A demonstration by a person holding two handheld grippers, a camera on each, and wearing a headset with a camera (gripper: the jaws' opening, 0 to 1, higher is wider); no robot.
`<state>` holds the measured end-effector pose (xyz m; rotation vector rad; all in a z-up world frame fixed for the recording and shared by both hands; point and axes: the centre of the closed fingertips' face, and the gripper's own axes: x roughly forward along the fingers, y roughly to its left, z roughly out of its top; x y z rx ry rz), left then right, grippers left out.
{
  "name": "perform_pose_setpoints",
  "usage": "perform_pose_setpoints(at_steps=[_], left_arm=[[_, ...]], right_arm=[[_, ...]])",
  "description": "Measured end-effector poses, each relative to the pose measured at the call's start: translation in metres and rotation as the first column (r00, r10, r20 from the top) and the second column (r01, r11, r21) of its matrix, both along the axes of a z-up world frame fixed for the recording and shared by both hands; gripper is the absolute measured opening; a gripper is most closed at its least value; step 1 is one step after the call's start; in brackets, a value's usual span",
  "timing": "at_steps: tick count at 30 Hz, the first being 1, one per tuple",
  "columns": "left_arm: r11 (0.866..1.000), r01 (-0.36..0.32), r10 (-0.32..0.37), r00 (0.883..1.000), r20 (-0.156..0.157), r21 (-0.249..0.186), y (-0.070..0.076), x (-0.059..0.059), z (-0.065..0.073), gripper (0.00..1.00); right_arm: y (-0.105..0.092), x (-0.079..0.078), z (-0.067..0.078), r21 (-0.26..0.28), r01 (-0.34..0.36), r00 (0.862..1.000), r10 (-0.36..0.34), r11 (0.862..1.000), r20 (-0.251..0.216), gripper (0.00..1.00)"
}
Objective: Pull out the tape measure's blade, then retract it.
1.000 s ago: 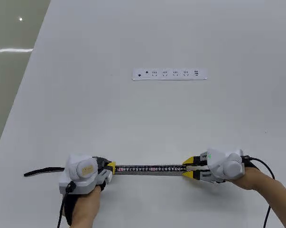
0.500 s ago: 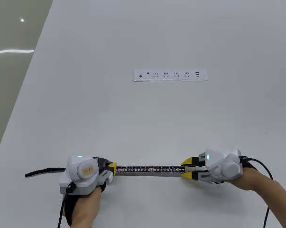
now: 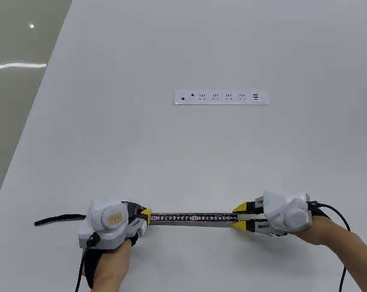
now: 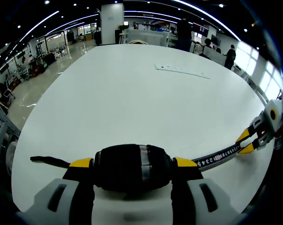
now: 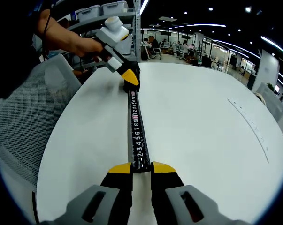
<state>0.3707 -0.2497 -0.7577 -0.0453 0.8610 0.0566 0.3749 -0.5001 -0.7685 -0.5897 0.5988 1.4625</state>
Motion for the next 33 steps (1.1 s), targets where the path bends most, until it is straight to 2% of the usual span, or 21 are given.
perform_pose_setpoints(at_steps=[33], left_arm=[[1.000, 0.004, -0.004, 1.000, -0.008, -0.004, 0.000, 0.000, -0.001, 0.64]], right_arm=[[0.013, -0.001, 0.002, 0.000, -0.015, 1.000, 0.015, 1.000, -0.011, 0.12]])
